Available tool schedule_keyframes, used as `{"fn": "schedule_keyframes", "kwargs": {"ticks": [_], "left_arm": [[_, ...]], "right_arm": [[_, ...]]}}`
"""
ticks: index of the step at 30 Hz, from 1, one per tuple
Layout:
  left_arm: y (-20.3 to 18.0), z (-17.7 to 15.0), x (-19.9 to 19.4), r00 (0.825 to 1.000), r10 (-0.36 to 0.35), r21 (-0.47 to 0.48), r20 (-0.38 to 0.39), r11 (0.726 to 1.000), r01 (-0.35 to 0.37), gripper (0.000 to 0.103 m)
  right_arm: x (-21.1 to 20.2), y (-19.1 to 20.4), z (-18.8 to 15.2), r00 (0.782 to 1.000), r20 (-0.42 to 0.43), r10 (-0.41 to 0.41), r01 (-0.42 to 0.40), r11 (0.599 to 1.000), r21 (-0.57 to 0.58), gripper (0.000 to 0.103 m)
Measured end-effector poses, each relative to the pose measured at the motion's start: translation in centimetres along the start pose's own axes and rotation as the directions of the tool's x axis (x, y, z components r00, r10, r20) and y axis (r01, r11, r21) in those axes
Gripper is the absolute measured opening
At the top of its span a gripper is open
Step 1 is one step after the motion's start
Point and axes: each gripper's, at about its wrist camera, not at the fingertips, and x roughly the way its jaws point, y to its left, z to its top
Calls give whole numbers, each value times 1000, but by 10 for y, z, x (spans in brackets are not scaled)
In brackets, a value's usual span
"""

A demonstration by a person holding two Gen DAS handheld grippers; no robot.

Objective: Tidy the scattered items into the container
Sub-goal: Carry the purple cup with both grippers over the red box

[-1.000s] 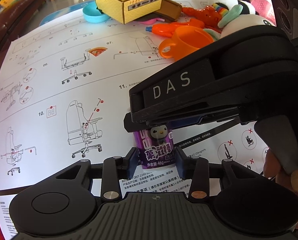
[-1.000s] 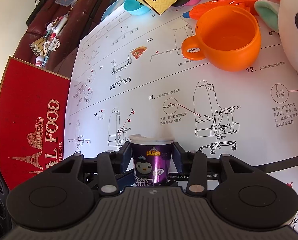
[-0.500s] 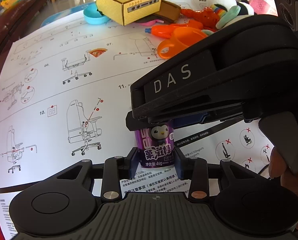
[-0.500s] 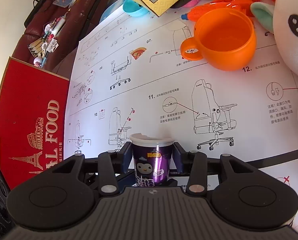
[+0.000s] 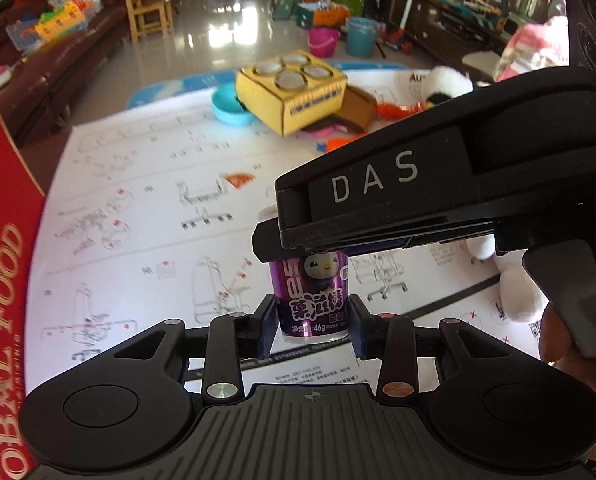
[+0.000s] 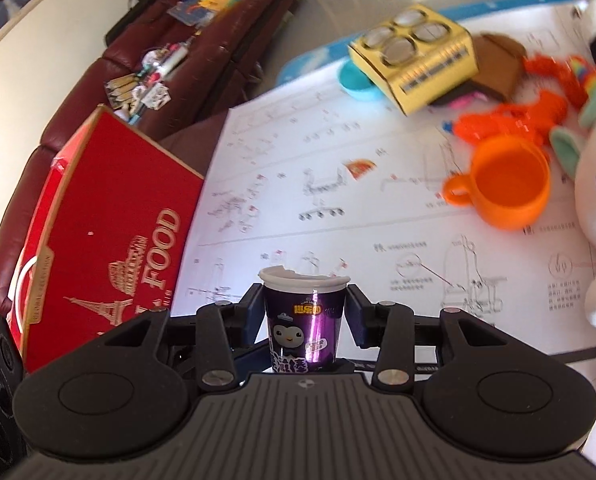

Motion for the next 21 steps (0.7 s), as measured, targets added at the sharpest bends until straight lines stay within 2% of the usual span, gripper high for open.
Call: {"fn": "schedule_keyframes", "kwargs": {"ticks": [6,9,11,14,17,21], "left_arm": [[20,3,-44,994,62,-40,86,997,-59,36],[34,10,-60,986,97,-88,134,992,-85,36],[46,1,-78,977,126,-127,173,986,-105,36],[57,4,-106,953,193,-187,234,971,-151,36],[71,5,-124,921,270,-248,282,948,-201,36],[102,-4,-162,884,357,-323,302,911,-257,37]], "right_arm": [[-13,47,10,999,23,47,-44,991,-122,48],[-18,81,15,997,29,73,-66,976,-210,48],[-20,108,19,995,35,98,-85,958,-275,48],[-22,152,26,988,41,149,-124,922,-366,48],[-20,201,33,977,28,213,-179,878,-444,48],[-9,261,37,958,-8,287,-248,814,-525,48]]}}
